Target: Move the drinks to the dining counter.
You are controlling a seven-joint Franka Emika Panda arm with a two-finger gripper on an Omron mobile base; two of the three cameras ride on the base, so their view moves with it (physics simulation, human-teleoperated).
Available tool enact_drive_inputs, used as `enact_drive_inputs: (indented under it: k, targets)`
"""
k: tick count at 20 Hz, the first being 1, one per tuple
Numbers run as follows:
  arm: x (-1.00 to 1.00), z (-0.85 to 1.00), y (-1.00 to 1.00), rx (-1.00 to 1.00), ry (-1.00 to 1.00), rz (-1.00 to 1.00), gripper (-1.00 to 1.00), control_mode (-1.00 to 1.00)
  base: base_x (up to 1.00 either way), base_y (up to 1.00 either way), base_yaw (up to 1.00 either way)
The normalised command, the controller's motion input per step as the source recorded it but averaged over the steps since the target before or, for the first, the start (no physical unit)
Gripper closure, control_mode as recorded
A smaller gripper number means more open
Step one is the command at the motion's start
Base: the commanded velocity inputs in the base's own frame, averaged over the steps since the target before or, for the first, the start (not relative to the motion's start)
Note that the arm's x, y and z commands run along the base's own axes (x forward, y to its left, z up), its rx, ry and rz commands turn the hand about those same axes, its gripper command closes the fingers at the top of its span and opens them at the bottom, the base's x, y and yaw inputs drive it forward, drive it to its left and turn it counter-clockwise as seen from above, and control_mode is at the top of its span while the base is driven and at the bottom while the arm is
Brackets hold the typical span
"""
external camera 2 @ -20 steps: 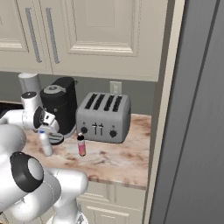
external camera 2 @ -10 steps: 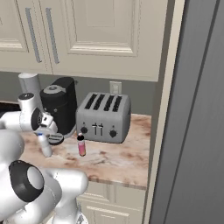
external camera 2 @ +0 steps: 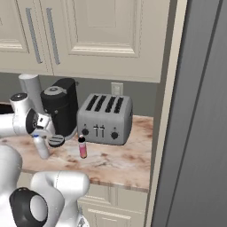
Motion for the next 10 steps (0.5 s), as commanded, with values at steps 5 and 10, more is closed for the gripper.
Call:
enact_drive_inputs:
  k: [5, 10]
  targets:
    - [-0.26, 0.83, 0.0, -0.04, -0.1, 0.06, 1.0, -1.0, 0.0, 0.0, 0.0]
    - [-0.47, 0.55, 0.0, 0.0, -0.06, 0.04, 1.0, -1.0, 0.0, 0.0, 0.0]
